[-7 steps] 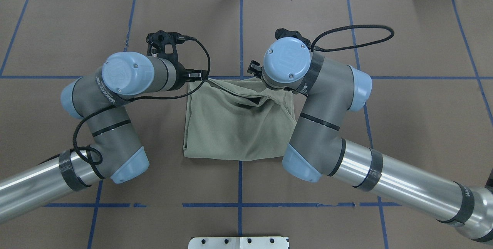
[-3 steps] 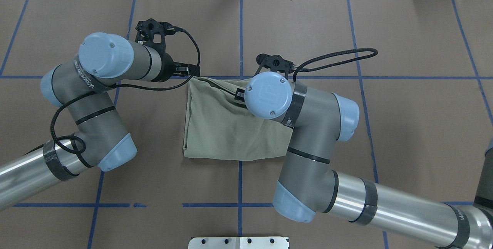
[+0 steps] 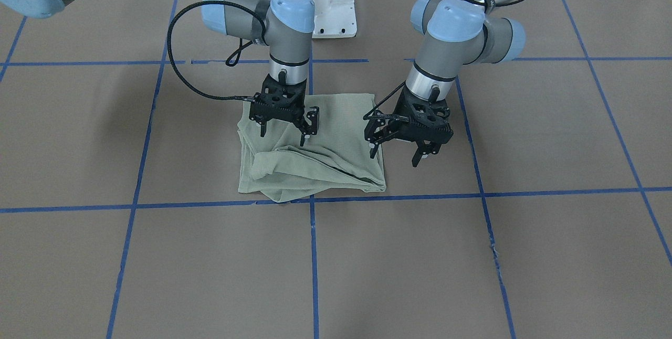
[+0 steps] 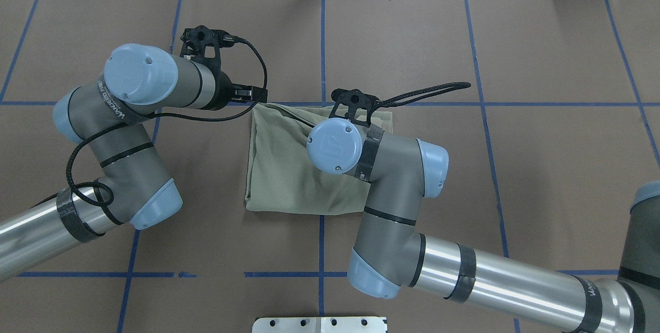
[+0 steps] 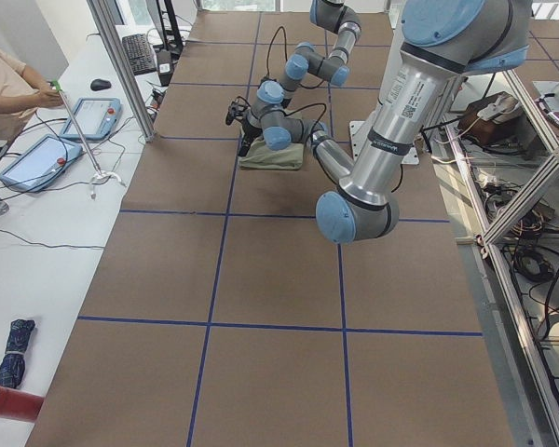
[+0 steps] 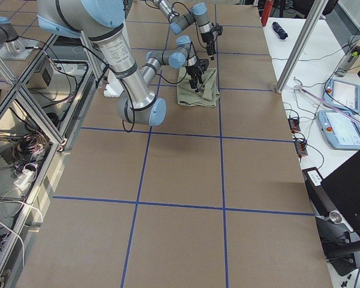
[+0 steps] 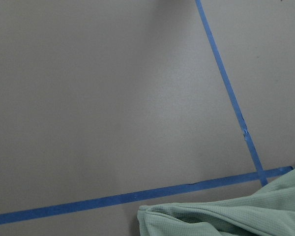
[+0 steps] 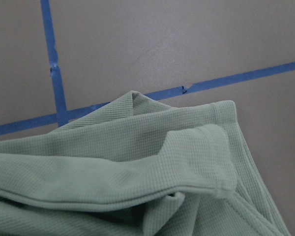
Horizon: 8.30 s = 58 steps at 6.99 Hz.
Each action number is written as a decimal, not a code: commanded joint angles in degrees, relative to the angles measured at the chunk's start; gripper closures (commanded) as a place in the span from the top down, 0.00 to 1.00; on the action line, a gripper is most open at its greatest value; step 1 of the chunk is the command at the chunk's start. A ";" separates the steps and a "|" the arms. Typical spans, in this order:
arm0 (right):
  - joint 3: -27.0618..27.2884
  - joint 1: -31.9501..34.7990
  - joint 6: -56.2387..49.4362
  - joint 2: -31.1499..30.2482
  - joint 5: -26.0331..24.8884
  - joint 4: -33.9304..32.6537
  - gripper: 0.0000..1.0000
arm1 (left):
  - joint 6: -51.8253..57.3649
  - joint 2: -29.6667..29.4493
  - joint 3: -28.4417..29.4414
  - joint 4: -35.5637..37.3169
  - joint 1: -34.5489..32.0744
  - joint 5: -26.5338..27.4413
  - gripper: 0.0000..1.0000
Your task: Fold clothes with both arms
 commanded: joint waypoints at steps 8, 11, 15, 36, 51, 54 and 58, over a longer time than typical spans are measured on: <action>-7.79 11.64 -19.25 1.17 2.97 5.36 1.00 | -0.19 0.02 0.08 -0.03 0.09 0.00 1.00; -6.74 11.21 -9.56 3.63 10.11 5.74 1.00 | -0.28 0.02 0.08 -0.11 0.09 0.00 1.00; -5.59 6.56 -3.62 3.19 4.61 3.27 0.92 | -0.54 0.02 0.08 -0.20 0.17 0.00 1.00; -2.01 12.68 -15.18 2.85 12.98 -0.77 1.00 | -9.98 -0.68 4.63 -3.94 3.06 1.22 0.96; -0.50 12.52 -14.15 0.47 12.23 -0.60 1.00 | -11.12 0.97 7.55 -8.64 4.66 5.62 0.00; -0.50 12.52 -14.32 0.38 12.23 -0.60 1.00 | -10.38 1.51 7.64 -8.64 4.31 5.53 0.22; 8.32 16.46 -22.20 -6.07 18.44 -1.39 1.00 | 4.94 7.19 -9.49 6.47 0.37 3.35 1.00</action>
